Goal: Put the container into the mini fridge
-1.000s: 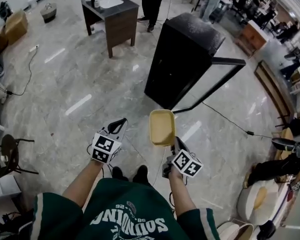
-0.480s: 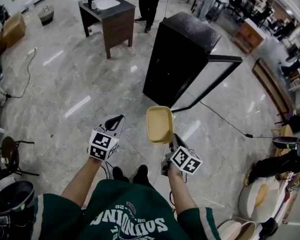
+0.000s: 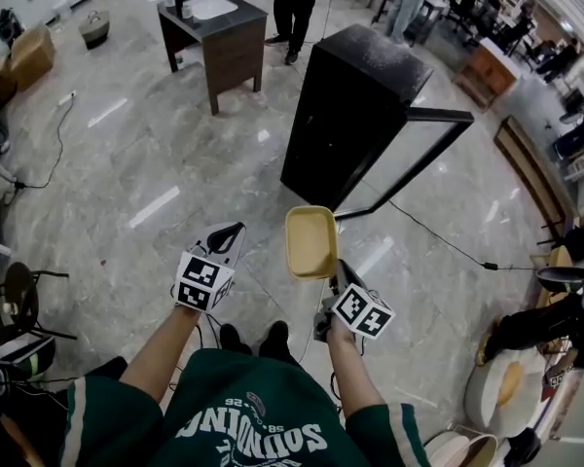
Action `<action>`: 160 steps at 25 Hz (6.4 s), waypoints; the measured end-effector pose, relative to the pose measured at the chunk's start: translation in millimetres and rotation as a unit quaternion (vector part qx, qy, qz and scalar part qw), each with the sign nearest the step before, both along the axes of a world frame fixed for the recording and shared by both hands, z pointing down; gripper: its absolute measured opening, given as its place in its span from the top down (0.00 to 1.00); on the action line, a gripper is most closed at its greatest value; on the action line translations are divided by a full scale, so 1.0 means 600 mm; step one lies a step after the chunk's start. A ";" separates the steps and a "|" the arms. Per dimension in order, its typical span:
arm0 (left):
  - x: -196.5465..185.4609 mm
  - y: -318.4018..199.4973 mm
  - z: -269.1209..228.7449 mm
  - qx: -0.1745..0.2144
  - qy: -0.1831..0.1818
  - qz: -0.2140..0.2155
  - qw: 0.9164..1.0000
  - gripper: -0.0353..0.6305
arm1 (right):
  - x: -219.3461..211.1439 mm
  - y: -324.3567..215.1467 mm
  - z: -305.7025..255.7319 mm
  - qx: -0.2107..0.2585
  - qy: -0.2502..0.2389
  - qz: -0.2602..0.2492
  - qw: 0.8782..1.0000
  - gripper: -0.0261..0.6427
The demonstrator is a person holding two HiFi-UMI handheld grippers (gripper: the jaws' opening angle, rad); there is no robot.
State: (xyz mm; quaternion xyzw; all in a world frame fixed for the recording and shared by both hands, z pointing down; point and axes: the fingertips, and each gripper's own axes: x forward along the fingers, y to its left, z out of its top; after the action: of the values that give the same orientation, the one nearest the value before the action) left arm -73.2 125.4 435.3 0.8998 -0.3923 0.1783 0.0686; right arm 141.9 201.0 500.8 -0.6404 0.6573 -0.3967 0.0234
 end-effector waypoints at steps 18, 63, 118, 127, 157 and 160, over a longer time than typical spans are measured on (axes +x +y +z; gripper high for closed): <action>0.076 -0.017 0.003 -0.001 0.004 -0.035 0.999 0.93 | 0.068 -0.034 0.012 -0.001 -0.004 -0.041 0.999 0.89; -0.047 -0.396 0.050 -0.022 0.015 0.009 1.000 0.93 | -0.066 -0.414 0.053 -0.020 0.000 0.015 1.000 0.89; 0.238 -0.801 0.175 -0.036 0.029 0.132 0.990 0.93 | 0.203 -0.844 0.277 -0.062 -0.059 0.254 0.964 0.89; 0.249 -0.809 0.217 -0.060 0.029 0.127 0.990 0.93 | 0.272 -0.884 0.324 -0.078 -0.064 0.333 0.937 0.89; 0.192 -0.808 0.294 -0.099 -0.001 0.116 0.988 0.93 | 0.363 -0.966 0.379 -0.044 -0.086 0.405 0.909 0.89; 0.188 -0.807 0.296 -0.100 -0.003 0.116 0.988 0.93 | 0.363 -0.976 0.379 -0.035 -0.091 0.395 0.913 0.89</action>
State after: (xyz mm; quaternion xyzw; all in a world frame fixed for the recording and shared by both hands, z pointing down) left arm 39.5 -358.6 613.0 0.9272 -0.2654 0.2265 0.1359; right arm 359.9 -384.6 728.1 -0.8095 0.3315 -0.4341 0.2154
